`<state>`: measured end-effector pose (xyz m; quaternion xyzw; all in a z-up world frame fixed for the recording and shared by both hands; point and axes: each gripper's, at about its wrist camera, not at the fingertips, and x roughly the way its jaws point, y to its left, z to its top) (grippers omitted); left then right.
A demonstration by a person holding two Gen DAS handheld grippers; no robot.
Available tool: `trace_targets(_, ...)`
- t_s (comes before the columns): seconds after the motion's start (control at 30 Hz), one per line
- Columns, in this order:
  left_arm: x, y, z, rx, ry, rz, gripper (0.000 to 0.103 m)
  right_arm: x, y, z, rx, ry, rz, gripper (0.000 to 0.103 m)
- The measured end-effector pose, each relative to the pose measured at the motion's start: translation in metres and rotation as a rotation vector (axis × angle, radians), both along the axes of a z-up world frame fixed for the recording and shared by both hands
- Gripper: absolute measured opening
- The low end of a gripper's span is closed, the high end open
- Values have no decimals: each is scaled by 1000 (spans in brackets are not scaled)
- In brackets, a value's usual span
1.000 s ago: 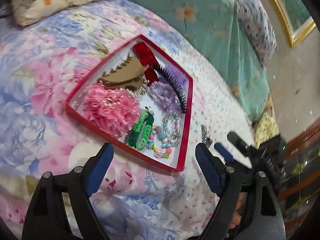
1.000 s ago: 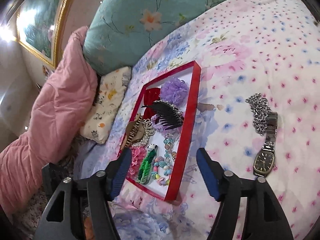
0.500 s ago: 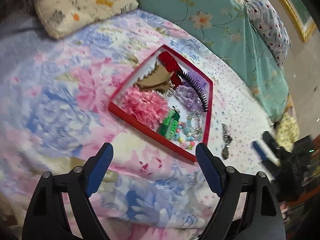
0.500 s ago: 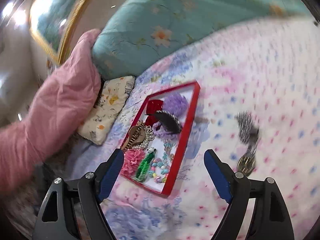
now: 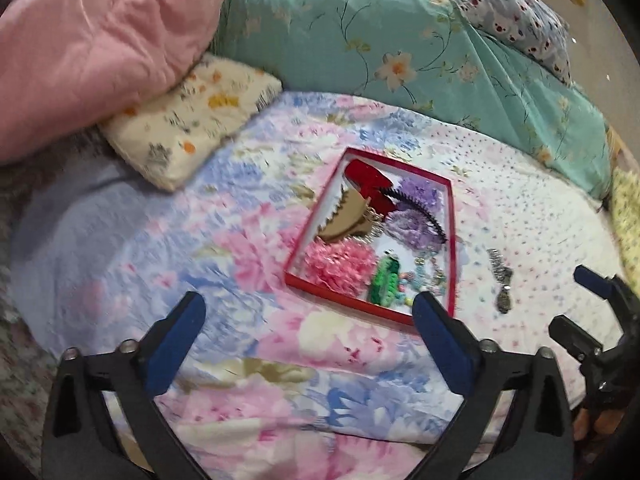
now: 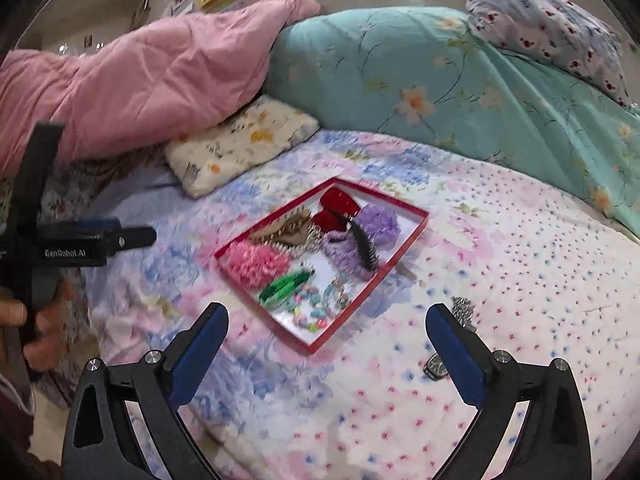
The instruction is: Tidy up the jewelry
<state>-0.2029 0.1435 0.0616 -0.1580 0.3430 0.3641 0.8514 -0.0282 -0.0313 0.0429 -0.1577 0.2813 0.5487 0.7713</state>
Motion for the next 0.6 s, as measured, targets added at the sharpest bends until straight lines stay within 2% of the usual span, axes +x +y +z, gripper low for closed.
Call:
trace_targets(0.1,4,0,-8,12,43,2,103,0,2,-6,-17,9,0,100)
trace_targets(0.4,8,3,-30,-54,74,-4,103,9,7,-22,-43,74,-41,100)
trace_targets(0.6,20,-2,-47,-38,170,-8,103,12,14,-37,-80,130,-56,100)
